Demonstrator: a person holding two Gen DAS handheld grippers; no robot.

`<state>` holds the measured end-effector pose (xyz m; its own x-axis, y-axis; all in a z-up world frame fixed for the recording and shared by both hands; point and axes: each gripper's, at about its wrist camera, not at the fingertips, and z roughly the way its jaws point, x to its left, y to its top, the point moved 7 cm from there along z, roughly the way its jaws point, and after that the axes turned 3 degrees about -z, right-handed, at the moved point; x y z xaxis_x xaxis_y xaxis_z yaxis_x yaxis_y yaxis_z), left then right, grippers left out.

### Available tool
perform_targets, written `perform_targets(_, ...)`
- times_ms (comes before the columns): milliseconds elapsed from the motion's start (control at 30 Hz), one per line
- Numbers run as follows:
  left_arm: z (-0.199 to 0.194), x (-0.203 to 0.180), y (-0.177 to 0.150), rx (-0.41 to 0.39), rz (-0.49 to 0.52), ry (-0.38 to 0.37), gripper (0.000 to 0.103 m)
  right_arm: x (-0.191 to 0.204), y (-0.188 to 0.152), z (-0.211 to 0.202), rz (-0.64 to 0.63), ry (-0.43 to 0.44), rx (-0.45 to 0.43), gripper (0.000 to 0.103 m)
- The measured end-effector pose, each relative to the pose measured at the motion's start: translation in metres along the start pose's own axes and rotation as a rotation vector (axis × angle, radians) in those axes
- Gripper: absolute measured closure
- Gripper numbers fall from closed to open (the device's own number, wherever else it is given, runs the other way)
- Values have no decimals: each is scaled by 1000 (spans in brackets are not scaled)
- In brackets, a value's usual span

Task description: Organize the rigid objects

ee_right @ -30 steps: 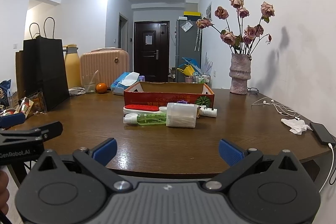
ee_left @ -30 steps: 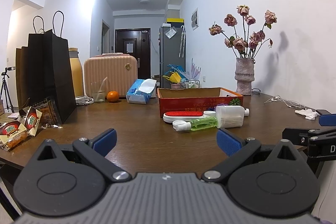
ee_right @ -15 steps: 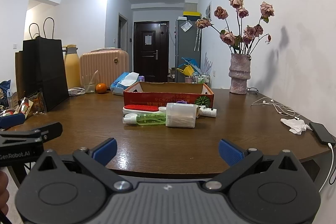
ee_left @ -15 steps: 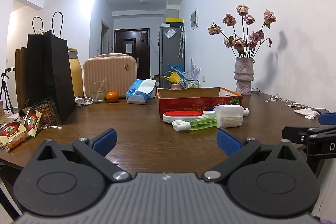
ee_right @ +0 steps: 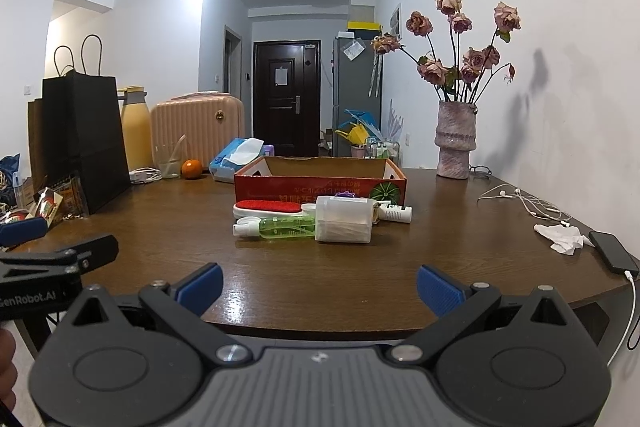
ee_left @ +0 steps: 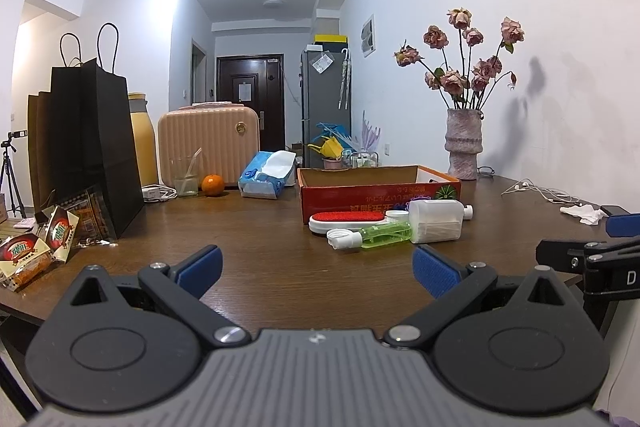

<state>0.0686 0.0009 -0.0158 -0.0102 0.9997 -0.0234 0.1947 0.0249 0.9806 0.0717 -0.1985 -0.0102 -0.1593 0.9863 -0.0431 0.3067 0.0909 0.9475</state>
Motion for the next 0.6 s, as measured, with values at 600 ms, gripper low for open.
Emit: perform_targets(600,-1,3,3,-4,4,-6,0,-4,6,2,17,-13,-9,0)
